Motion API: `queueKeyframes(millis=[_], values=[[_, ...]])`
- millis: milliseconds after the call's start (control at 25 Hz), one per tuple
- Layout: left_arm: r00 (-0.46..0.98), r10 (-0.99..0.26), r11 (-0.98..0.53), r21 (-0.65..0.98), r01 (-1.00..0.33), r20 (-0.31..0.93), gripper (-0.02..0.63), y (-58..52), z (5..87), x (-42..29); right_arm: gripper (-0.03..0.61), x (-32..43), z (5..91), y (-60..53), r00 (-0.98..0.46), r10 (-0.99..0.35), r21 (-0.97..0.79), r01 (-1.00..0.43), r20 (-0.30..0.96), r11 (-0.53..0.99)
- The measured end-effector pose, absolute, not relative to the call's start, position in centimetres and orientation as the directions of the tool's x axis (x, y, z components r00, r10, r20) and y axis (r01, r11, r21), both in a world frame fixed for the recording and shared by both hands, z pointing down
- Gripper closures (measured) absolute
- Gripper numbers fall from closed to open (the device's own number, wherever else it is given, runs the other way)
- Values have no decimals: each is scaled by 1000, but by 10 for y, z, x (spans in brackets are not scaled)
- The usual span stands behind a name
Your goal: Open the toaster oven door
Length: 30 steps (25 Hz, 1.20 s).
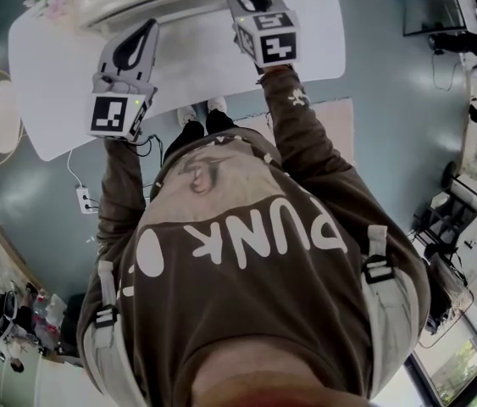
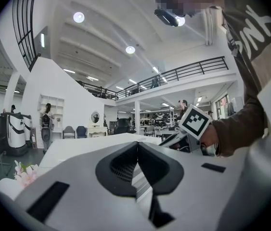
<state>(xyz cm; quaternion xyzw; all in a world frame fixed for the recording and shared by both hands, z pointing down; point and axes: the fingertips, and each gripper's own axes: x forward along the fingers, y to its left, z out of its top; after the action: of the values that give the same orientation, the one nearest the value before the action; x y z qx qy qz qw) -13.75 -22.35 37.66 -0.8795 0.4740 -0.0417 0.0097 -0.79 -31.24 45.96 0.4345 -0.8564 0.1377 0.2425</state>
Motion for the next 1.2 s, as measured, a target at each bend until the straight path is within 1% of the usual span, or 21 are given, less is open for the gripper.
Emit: queueKeyframes(millis=[160,400,560,760,920,1040,1200], values=[[541,-838,-545,-53,-837,72,609,-221,377,-143,485,-9,464,-284,-497,-677,40,-790,542,612],[553,-830,-557,-48,-829,70,609,-224,388,-133,480,5,489,-238,-476,-698,172,-748,535,641],[557,-827,-561,-50,-826,72,609,-223,388,-130,480,12,507,-208,-471,-693,214,-722,546,658],[560,-826,-563,-51,-825,73,609,-224,389,-128,500,20,531,-179,-471,-660,196,-708,586,679],[559,-826,-563,-48,-825,73,609,-225,393,-124,532,30,563,-157,-464,-610,126,-721,643,681],[561,-824,-565,-49,-824,73,610,-228,393,-121,538,36,587,-147,-461,-584,82,-734,668,674],[561,-824,-565,-53,-823,80,609,-226,395,-118,552,42,633,-129,-436,-508,51,-719,743,693]])
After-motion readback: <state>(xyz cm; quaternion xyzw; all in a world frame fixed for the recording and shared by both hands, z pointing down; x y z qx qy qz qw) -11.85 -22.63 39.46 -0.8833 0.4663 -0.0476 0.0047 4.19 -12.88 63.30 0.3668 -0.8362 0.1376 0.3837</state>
